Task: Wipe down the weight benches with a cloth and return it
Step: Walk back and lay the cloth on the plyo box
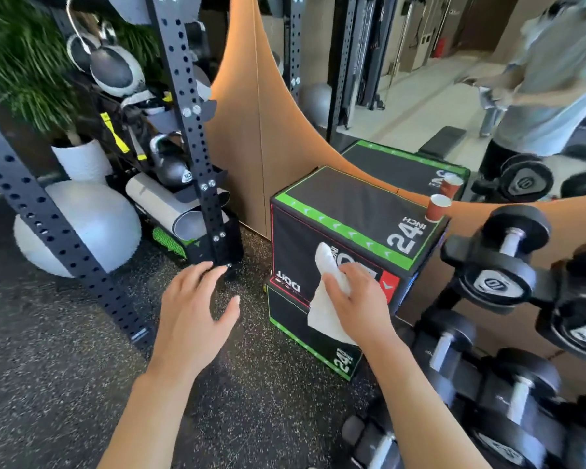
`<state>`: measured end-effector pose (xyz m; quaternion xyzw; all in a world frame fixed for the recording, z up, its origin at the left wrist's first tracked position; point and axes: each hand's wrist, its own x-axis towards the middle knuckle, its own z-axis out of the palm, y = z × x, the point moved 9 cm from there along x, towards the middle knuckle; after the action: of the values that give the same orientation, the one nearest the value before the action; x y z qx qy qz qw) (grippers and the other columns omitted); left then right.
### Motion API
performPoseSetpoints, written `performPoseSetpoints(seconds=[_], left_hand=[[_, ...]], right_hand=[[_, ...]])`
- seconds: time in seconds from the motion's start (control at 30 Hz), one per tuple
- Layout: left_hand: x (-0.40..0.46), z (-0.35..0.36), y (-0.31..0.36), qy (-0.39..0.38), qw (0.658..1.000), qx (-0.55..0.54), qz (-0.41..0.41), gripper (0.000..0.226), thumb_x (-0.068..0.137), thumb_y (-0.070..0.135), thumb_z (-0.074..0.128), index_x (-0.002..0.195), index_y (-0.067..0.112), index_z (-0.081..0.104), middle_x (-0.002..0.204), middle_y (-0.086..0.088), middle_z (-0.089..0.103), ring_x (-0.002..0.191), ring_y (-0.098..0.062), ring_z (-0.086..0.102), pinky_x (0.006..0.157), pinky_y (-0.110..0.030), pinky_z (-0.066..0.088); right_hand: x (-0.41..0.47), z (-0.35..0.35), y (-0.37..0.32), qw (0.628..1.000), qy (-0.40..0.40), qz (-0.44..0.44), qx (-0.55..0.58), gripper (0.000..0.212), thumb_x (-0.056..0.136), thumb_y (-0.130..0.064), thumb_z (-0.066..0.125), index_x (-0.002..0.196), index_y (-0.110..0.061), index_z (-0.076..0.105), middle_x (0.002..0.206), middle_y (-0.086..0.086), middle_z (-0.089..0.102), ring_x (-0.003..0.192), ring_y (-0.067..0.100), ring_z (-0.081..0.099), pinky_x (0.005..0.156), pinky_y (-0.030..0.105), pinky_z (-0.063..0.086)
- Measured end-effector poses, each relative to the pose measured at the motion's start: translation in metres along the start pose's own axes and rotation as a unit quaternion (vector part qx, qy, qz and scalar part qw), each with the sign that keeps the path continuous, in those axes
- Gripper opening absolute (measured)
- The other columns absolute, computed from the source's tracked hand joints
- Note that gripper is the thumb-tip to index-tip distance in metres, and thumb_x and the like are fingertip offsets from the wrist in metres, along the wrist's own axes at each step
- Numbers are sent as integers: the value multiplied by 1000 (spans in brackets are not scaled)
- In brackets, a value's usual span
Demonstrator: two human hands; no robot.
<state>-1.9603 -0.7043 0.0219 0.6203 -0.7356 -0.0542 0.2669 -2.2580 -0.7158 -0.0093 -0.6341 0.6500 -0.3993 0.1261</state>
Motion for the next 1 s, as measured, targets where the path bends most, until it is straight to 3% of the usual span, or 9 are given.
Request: performPoseSetpoints(seconds=[0.23, 0.47, 0.53, 0.63, 0.73, 0.87, 1.0], left_hand=[[113, 36, 3, -3, 1000, 15, -3, 53, 97, 42, 64, 146, 24, 54, 152, 5, 46, 145, -21, 36, 122, -50, 33], [196, 61, -9, -21, 1000, 13, 9, 52, 97, 43, 63, 146, 25, 54, 151, 6, 47, 145, -19, 37, 121, -50, 35], [225, 72, -12, -27, 999, 5, 20, 52, 97, 42, 63, 146, 25, 54, 150, 6, 47, 144, -19, 38, 121, -49, 35], [268, 93, -14, -33, 999, -14, 39, 52, 97, 39, 66, 145, 22, 57, 150, 3, 49, 143, -21, 39, 120, -49, 35], [313, 116, -12, -47, 995, -35, 83, 52, 95, 35, 70, 142, 17, 60, 147, 0, 52, 141, -24, 42, 118, -50, 37], [374, 136, -9, -62, 987, -54, 139, 50, 94, 36, 70, 140, 17, 61, 145, 1, 53, 141, -23, 43, 118, -47, 37], [425, 151, -9, -65, 976, -90, 188, 49, 93, 34, 72, 138, 17, 63, 142, 2, 55, 139, -23, 45, 117, -48, 40]], right_hand=[[122, 22, 43, 1000, 12, -1, 0, 31, 98, -59, 45, 96, -31, 54, 87, -15, 54, 81, 4, 42, 69, 33, 33], [188, 55, 62, 1000, 5, 18, 2, 20, 98, -61, 45, 92, -42, 45, 85, -19, 53, 81, 6, 47, 68, 36, 40], [207, 61, 71, 999, 8, 34, -9, 28, 98, -62, 45, 91, -35, 50, 85, -15, 54, 81, 11, 50, 68, 37, 43], [235, 68, 83, 998, 22, 55, -31, 34, 98, -61, 45, 87, -30, 52, 84, -12, 53, 76, 9, 52, 63, 36, 43], [265, 72, 94, 994, 36, 86, -51, 31, 98, -60, 45, 84, -33, 51, 86, -14, 54, 81, -1, 54, 63, 25, 42], [300, 88, 101, 987, 36, 138, -75, 29, 98, -58, 46, 82, -35, 49, 88, -16, 55, 81, 0, 55, 65, 30, 40], [326, 94, 99, 980, 76, 163, -87, 33, 97, -62, 44, 79, -35, 48, 87, -16, 54, 84, -1, 54, 62, 23, 38]])
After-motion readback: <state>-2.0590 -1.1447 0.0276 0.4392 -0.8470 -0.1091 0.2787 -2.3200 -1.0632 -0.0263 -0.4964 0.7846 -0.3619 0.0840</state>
